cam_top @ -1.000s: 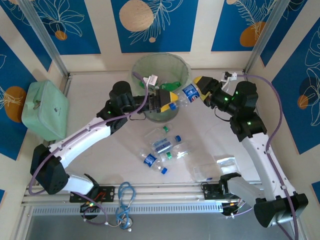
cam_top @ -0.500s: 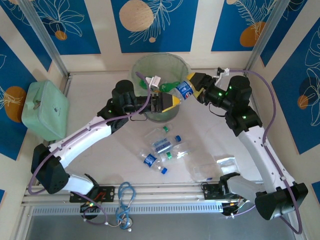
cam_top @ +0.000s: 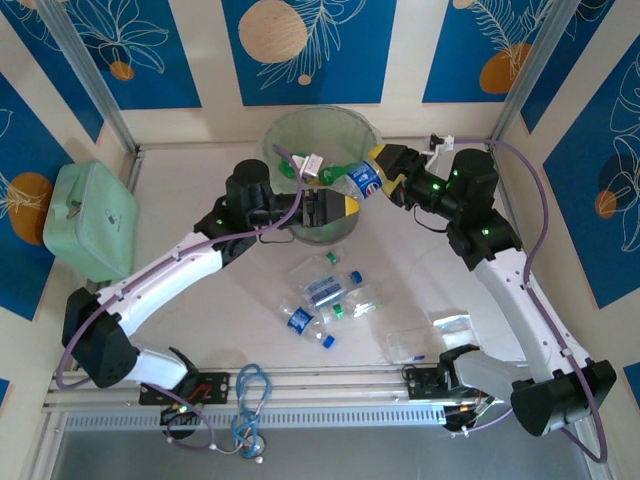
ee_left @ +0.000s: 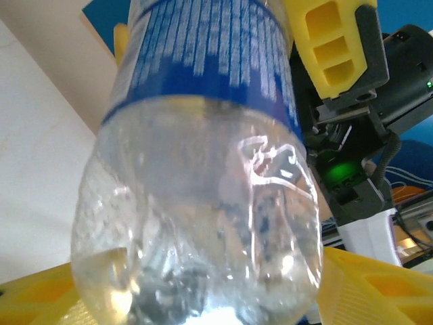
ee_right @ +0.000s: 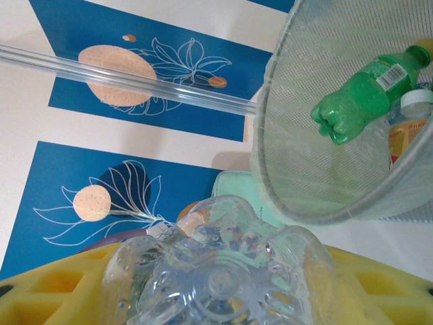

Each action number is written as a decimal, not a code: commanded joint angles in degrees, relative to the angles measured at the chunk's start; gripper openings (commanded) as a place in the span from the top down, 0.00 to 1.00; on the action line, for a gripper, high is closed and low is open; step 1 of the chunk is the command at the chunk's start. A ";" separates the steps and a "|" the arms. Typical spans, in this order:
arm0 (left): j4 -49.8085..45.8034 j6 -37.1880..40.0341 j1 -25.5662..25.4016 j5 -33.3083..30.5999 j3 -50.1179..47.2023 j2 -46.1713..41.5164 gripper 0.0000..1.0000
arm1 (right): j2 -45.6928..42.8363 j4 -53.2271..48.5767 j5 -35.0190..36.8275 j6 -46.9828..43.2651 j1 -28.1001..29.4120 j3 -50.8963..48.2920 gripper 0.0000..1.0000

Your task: Put the plastic bottles in the bin

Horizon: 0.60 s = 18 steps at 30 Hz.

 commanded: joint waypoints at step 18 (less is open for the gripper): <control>5.67 0.51 0.56 -1.97 0.26 -2.36 0.40 | 0.18 -2.00 1.08 0.70 1.60 0.17 0.49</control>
